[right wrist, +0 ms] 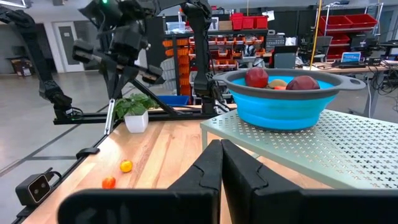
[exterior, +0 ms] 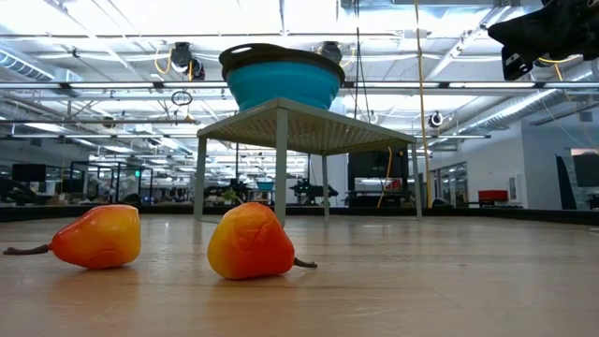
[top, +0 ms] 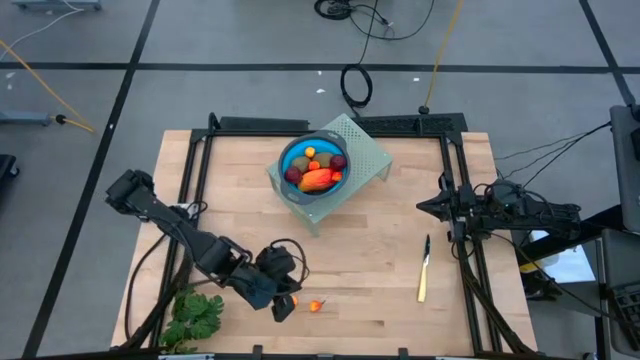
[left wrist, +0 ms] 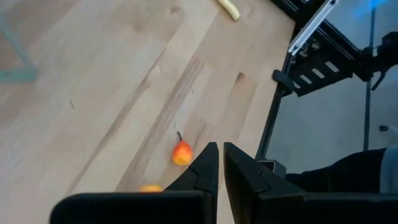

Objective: Pick & Place Fruit
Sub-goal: Put the red yellow peach into the blue strainer bowl on the shelf

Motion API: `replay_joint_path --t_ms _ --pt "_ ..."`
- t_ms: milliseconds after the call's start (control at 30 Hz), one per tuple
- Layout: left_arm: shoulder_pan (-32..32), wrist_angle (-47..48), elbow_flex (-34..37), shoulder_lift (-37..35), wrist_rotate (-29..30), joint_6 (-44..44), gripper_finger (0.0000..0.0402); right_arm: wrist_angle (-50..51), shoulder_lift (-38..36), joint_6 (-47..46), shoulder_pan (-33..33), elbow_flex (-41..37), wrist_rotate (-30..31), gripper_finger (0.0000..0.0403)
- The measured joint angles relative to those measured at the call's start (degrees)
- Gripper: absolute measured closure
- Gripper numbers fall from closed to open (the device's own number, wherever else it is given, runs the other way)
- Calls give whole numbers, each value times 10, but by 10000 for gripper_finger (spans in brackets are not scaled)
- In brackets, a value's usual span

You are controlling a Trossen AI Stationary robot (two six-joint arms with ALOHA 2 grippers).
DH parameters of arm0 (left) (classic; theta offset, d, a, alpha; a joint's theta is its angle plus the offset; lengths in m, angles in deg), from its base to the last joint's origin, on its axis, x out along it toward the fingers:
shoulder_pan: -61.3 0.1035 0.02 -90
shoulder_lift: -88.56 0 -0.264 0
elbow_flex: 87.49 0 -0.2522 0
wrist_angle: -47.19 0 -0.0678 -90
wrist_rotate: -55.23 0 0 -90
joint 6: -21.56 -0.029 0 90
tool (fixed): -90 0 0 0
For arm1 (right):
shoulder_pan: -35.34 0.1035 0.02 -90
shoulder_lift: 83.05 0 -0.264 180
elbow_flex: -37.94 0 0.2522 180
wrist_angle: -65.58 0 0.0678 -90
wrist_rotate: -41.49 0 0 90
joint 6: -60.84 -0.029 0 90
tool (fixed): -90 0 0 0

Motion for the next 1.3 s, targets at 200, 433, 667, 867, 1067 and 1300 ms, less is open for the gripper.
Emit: replay_joint_path --t_ms 200,433,667,867,1067,1300 --pt "-1 -8 -3 30 -2 47 396 0 0 3 0 0 0 403" --pt "-5 -9 -40 71 -27 81 399 0 0 17 0 0 0 403" --pt "-12 4 -99 132 -41 57 400 0 0 17 0 0 0 403" --pt "-19 100 -146 188 -113 90 401 0 0 17 0 0 0 403" --pt "-22 157 -156 208 -151 148 401 0 0 23 0 0 0 403" --pt "-22 158 -156 210 -151 150 401 0 0 28 0 0 -4 403"
